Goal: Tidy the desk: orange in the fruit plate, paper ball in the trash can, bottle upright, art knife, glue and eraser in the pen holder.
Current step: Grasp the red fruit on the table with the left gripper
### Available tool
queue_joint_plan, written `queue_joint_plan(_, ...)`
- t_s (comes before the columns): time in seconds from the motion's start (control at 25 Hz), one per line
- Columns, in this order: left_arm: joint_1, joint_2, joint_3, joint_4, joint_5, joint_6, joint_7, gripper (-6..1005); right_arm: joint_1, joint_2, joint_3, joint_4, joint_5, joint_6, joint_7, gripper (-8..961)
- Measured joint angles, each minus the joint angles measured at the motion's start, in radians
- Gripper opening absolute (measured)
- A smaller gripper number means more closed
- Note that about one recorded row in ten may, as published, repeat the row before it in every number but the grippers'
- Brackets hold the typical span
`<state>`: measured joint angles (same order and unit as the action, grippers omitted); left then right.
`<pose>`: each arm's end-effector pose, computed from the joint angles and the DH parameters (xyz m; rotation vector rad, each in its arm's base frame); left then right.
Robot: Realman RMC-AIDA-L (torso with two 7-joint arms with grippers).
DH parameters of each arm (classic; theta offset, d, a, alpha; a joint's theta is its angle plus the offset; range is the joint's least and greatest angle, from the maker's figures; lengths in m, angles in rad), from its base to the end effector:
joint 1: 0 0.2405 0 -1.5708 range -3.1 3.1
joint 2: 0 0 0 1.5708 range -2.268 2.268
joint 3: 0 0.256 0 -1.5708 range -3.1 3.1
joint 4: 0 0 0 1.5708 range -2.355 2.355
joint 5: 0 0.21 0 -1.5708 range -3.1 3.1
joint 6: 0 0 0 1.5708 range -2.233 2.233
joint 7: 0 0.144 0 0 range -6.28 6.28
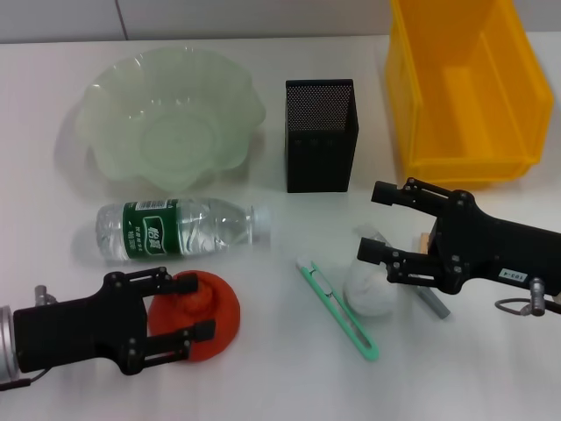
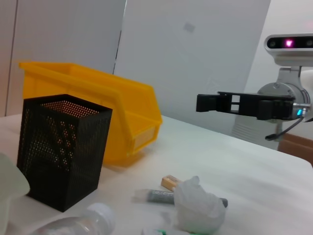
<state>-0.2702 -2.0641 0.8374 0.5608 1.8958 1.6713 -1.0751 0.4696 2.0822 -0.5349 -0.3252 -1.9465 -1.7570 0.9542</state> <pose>-0.3152 0.2319 -0.0210 -2.7896 -0.5561 -0.7665 0.2679 0.2683 -0.0294 -2.6545 0.4448 1.1346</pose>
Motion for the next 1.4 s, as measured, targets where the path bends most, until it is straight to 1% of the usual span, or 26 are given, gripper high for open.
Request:
queue_joint_plan(0.24,-0.007,-0.002,0.001,-0.002,-0.004,-0.034,0.010,658,-0.007,0.001,0.000,0.002,0.000,-0.002,0.000,822)
queue_joint_plan(0.52,-0.014,-0.005,0.007,-0.006,-0.004,-0.070,0.012,630,-0.007,0.001,0.000,0.003,0.000,-0.001,0.000,822)
queue_joint_plan(0.76,-0.040,-0.005,0.008,-0.053,-0.001,-0.122,0.023,605,-0.002,0.001,-0.001,0.003,0.000,0.001,0.000,821)
queue_joint_plan(1.2,-0.055,-0.004,0.005,-0.057,-0.002,-0.129,0.000,561,0.002,0.000,0.000,0.002,0.000,0.002,0.000,821)
queue_joint_plan(1.4,-0.057,-0.004,0.006,-0.058,-0.002,-0.132,0.000,416,0.002,-0.001,0.000,0.001,0.000,0.002,0.000,820)
